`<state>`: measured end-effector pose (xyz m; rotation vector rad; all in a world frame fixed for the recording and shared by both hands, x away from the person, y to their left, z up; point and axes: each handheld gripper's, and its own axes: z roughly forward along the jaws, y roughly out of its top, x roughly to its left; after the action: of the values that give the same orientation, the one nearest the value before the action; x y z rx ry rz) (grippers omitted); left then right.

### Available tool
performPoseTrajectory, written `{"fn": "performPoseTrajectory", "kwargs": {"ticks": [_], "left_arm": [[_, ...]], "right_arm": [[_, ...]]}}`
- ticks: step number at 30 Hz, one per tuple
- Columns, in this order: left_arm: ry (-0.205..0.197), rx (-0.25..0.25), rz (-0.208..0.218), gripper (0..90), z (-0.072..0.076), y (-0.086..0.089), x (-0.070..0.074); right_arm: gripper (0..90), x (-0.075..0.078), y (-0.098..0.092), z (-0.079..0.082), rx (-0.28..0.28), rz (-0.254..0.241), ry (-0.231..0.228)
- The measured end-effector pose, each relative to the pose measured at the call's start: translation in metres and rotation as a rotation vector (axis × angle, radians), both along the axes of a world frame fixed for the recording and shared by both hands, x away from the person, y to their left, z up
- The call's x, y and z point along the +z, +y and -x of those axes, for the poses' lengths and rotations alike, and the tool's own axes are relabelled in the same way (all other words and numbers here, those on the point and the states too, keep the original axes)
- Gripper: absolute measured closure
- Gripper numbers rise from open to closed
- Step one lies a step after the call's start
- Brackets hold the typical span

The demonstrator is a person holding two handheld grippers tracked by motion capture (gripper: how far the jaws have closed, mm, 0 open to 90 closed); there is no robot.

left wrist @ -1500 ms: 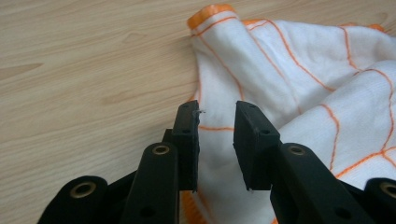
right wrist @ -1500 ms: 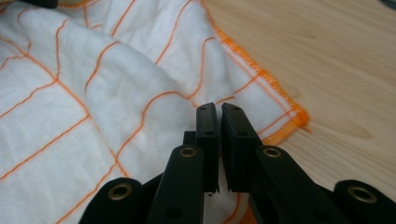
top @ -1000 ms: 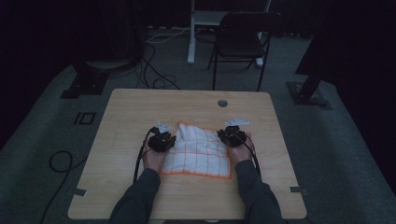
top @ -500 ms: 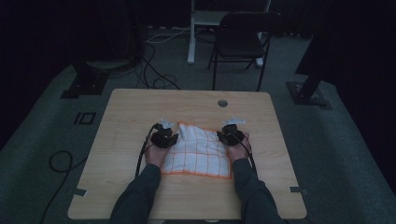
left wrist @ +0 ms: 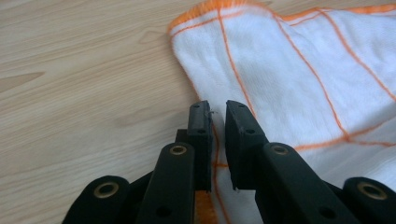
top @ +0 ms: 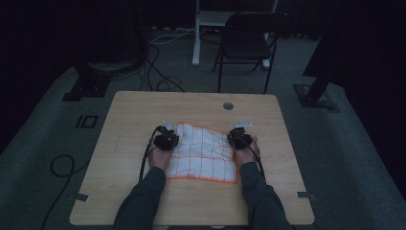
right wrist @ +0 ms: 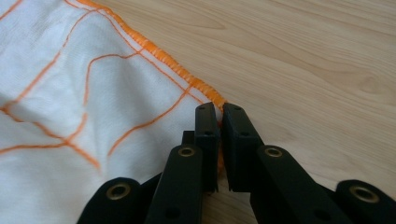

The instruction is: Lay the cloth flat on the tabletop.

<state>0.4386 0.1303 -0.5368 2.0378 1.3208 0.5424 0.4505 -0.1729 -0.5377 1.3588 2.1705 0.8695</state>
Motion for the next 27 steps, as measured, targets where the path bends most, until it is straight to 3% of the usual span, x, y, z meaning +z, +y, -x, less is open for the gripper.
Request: {"fn": "performPoseTrajectory", "kwargs": {"ticks": [7,11,20,27], "left_arm": [[-0.023,0.012,-0.006,78.6,0.004,0.003,0.000],[-0.050,0.039,0.015,76.0,0.006,0.009,0.004],[-0.025,0.044,0.005,73.6,0.003,0.010,0.000],[-0.021,0.048,-0.004,73.6,-0.003,0.006,-0.001]], "right_arm": [[86.5,0.001,-0.011,-0.001,-0.034,0.005,-0.002],[86.9,0.003,-0.014,-0.001,-0.049,0.015,-0.021],[86.3,0.007,-0.022,-0.002,-0.071,0.009,-0.030],[77.6,0.009,-0.020,0.001,-0.069,-0.009,-0.043]]}}
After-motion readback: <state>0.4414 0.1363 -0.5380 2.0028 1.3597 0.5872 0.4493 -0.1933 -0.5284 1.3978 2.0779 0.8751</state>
